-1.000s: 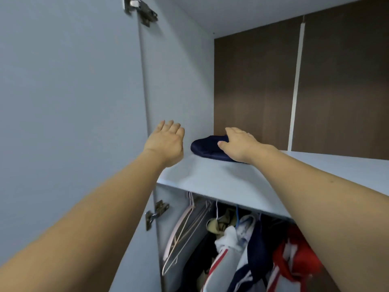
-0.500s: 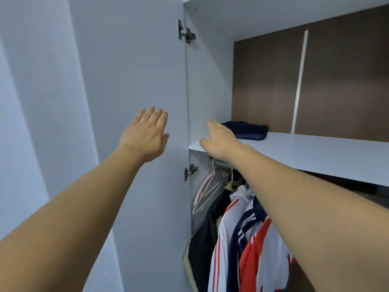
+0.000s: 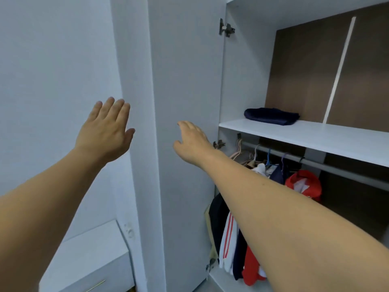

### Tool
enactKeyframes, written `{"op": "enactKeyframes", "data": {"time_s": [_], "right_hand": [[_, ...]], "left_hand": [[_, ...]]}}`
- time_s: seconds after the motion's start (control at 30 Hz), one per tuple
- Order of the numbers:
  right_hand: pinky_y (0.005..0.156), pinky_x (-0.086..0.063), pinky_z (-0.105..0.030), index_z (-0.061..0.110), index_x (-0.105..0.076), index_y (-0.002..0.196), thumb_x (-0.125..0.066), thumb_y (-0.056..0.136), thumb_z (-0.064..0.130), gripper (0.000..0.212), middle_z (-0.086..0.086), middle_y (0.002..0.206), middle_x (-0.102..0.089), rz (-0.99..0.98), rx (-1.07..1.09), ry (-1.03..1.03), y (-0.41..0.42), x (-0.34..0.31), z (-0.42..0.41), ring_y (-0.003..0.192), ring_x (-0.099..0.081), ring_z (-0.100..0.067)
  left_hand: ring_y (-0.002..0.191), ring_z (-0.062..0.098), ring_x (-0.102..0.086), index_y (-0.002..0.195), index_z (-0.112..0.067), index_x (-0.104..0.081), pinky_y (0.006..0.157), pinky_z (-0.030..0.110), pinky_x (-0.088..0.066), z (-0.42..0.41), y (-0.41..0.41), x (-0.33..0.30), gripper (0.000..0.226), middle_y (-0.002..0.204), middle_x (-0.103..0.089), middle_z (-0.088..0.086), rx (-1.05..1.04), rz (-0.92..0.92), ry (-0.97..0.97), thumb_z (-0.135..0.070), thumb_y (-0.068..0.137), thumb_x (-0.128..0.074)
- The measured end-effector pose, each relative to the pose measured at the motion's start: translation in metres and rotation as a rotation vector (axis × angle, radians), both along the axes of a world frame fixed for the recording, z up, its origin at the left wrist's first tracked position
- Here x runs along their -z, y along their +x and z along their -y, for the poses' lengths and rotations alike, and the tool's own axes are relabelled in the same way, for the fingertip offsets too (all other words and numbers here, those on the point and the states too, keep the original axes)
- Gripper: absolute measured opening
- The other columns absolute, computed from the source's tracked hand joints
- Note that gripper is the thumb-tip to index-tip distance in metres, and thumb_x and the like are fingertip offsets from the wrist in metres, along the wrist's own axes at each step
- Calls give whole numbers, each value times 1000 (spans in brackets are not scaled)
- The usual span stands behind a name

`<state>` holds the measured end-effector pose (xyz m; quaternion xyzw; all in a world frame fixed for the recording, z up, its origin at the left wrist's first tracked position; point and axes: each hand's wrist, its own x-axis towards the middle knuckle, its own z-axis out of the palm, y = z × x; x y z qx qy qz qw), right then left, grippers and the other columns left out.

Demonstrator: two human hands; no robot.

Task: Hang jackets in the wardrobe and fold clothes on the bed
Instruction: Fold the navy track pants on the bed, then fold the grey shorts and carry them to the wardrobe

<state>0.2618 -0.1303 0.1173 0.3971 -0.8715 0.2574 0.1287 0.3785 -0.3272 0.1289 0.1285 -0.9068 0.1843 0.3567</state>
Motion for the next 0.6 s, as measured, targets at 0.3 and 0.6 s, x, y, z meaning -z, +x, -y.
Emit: {"op": "enactKeyframes", "data": {"time_s": [0.3, 0.6], "right_hand": [[119, -12, -32, 9, -20, 153, -43, 96, 20, 63, -8, 161, -19, 34, -245, 0, 200, 12, 50, 148, -16, -23], [120, -19, -38, 11, -24, 152, -44, 94, 19, 62, -6, 159, -24, 84, -641, 53, 467, 53, 117, 146, -21, -24]], "left_hand": [[148, 34, -14, 152, -1, -22, 122, 45, -5, 7, 254, 16, 66, 159, -21, 16, -289, 24, 62, -36, 100, -40], [149, 31, -12, 153, -3, -18, 122, 44, -4, 5, 571, 62, 65, 161, -18, 14, -674, 32, 132, -37, 101, -36]]}}
